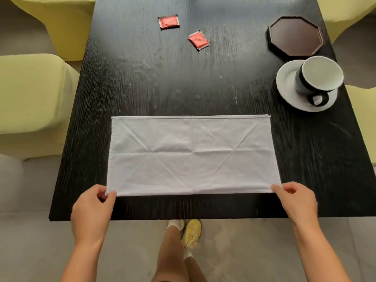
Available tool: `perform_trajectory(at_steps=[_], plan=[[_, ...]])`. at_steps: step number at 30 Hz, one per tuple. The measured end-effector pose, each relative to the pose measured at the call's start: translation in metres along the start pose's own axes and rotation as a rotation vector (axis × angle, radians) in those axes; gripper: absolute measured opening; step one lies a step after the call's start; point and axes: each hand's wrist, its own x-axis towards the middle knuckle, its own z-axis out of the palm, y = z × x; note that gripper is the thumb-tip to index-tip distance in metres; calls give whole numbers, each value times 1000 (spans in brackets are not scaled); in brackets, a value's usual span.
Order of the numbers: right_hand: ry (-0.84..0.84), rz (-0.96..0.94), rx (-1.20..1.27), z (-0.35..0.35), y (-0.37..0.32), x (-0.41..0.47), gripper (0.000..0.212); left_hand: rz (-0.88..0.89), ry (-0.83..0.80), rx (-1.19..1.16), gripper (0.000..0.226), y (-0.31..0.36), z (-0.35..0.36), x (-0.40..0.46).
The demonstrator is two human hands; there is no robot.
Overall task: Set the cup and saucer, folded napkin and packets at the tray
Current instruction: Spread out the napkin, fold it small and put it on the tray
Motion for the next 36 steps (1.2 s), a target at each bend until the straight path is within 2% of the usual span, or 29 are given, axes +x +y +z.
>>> perform_trajectory(at_steps=[2, 5, 7, 10, 14, 18, 24, 26, 28, 29, 31, 32, 33, 34, 36], plan=[[9, 8, 7, -1, 8, -6, 14, 38, 105, 106, 26, 2, 2, -4], [32, -7, 25, -1, 11, -11, 15, 233, 218, 77, 53, 29, 10, -12], [42, -23, 40, 0, 10, -11, 15, 426, 146, 116, 62, 59, 27, -24], [48, -28, 41, -2, 9, -10, 15, 679, -63, 238, 65, 101, 70, -43], [50, -15, 99, -4, 11, -10, 17, 795, -159, 339, 64, 122, 116, -51], [38, -39, 203, -3, 12, -12, 16, 758, -192, 409, 64, 116, 137, -47], [64, -188, 457, 1, -13, -32, 8, 733, -268, 362, 62, 121, 133, -48], [56, -274, 485, 6, -28, -45, 9, 666, -316, 190, 61, 131, 124, -48], [8, -351, 459, 17, -41, -58, 12, 538, -317, -115, 57, 151, 110, -45], [-27, -381, 427, 23, -47, -64, 13, 430, -341, -309, 56, 164, 101, -40], [-94, -438, 342, 39, -56, -75, 12, 120, -563, -672, 51, 193, 82, -23], [-117, -462, 305, 46, -60, -81, 11, 7, -673, -737, 45, 203, 74, -12], [-133, -486, 279, 53, -64, -86, 9, -26, -743, -730, 37, 209, 67, -1], [-138, -518, 259, 59, -68, -92, 8, 20, -765, -680, 29, 212, 61, 11], [-117, -604, 223, 70, -75, -103, 9, 174, -692, -571, 16, 209, 50, 31]])
